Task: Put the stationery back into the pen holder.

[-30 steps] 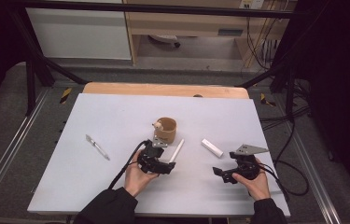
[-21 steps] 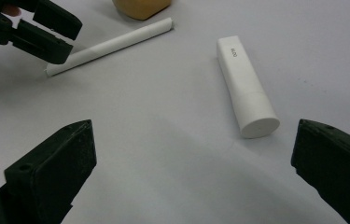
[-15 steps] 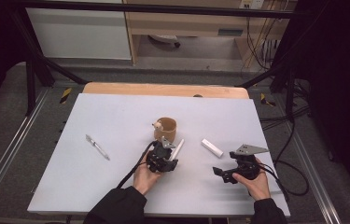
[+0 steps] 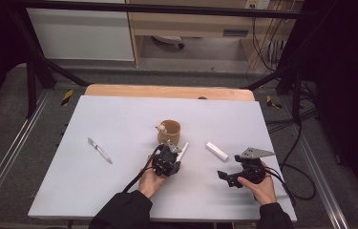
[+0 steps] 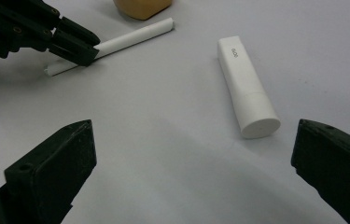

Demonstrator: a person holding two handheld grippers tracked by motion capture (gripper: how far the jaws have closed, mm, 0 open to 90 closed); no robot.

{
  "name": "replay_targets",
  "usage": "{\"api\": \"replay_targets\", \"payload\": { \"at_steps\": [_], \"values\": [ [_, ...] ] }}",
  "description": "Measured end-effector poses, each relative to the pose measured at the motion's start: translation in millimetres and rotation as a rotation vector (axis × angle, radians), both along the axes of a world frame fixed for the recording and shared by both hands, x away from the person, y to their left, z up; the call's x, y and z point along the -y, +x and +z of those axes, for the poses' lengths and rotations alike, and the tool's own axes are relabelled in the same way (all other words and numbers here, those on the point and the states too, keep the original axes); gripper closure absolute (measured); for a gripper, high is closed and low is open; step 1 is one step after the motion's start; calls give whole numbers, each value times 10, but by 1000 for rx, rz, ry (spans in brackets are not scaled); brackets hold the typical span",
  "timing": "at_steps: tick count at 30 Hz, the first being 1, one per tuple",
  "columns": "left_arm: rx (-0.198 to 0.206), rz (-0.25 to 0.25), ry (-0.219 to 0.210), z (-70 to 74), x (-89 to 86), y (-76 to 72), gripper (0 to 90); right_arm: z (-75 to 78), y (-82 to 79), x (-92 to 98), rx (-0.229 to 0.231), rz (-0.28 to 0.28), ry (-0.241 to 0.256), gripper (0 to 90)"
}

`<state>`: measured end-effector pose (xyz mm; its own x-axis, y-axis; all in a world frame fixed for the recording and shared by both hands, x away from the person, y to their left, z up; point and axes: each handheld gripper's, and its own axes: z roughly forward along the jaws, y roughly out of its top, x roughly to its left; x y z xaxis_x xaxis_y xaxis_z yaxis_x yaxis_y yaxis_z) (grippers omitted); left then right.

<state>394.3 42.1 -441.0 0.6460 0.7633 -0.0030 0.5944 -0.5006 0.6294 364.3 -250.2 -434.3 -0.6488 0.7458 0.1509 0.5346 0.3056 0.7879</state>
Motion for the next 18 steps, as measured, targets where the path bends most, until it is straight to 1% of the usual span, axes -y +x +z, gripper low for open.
{"api": "replay_targets", "payload": {
  "at_steps": [4, 5, 9, 14, 18],
  "values": [
    [-2, 22, 2, 1, 15, -7, 753, -1, 1, -1, 1, 0, -1, 7],
    [-1, 31, 4, 1, 20, -8, 768, -1, 0, 0, 3, 0, -1, 7],
    [9, 39, 14, -1, 31, -20, 781, 2, -1, 1, 4, 2, 0, 7],
    [13, 46, 3, -8, 23, -23, 784, 2, -3, -1, 2, 1, 0, 7],
    [17, 36, -2, -8, 12, -22, 785, 0, -5, -4, 4, 3, -1, 6]
  ]
}}
